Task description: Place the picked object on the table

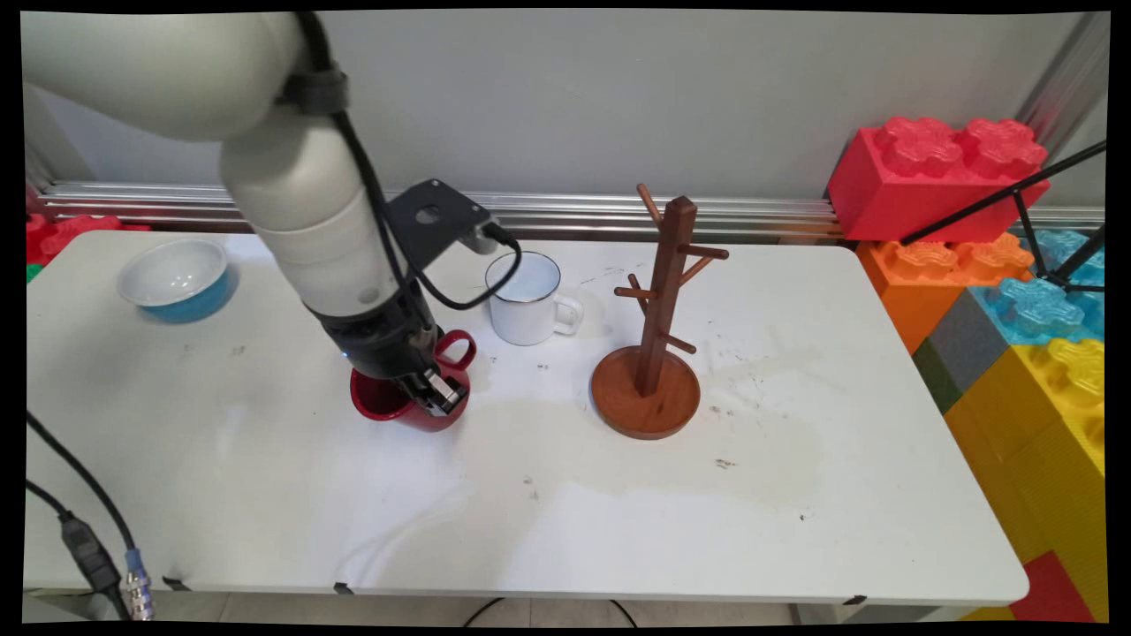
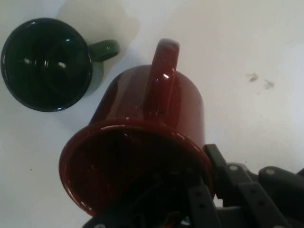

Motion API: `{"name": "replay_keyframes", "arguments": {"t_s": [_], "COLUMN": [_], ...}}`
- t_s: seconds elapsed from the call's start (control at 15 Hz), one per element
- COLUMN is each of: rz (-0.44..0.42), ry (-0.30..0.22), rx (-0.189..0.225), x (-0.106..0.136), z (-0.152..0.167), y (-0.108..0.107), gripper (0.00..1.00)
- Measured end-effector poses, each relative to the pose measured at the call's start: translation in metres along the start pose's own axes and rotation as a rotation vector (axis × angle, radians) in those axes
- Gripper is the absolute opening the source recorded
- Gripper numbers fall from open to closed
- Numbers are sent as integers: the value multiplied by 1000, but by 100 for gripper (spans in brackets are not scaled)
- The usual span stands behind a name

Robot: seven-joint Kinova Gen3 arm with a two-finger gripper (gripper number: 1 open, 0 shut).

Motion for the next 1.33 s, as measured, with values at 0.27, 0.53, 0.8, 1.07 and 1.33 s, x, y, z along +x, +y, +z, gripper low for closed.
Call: {"name": "replay_keyframes", "arguments": {"t_s": [0.27, 0.53, 0.8, 1.07, 1.33], "rz": [3, 8, 3, -10, -18], "ry": [-68, -135, -182, -225, -263], "rx": [24, 47, 64, 80, 86], "x": [6, 12, 22, 31, 36], "z": [15, 32, 46, 58, 70], "y": [10, 19, 26, 31, 34], "gripper": [0, 0, 0, 0, 0]}}
